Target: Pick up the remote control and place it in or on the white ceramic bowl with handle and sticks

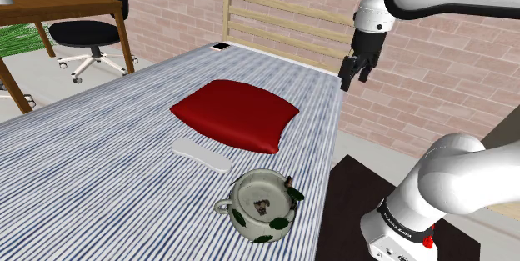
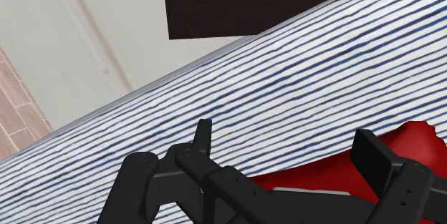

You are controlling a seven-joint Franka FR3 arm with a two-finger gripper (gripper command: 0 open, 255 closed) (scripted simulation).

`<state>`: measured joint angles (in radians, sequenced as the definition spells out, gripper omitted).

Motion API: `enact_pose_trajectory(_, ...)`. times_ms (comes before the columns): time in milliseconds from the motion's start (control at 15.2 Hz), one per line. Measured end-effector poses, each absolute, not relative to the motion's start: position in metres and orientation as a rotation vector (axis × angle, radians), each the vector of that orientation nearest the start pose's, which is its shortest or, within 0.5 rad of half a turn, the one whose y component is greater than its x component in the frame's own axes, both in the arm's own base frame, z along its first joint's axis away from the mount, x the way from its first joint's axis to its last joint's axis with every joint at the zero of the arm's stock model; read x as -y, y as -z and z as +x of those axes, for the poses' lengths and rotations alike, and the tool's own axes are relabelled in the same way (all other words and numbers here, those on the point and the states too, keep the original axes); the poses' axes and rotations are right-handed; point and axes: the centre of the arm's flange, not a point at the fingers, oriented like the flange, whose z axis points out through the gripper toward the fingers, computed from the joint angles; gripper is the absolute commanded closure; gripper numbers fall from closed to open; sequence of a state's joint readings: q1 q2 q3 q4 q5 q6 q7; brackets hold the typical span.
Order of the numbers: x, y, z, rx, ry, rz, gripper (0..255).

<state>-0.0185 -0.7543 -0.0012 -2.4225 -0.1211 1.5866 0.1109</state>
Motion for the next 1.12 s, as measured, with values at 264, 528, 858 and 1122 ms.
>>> enact_pose_trajectory(264, 0.004, -0.537, 0.329, -0.158, -0.119, -3.252, 0)
enact_pose_trajectory(528, -0.021, -0.510, 0.358, -0.079, -0.105, -3.242, 0)
enact_pose_trajectory(858, -0.066, -0.481, 0.393, 0.023, -0.086, -3.224, 0)
enact_pose_trajectory(1122, -0.100, -0.451, 0.421, 0.104, -0.073, -3.208, 0)
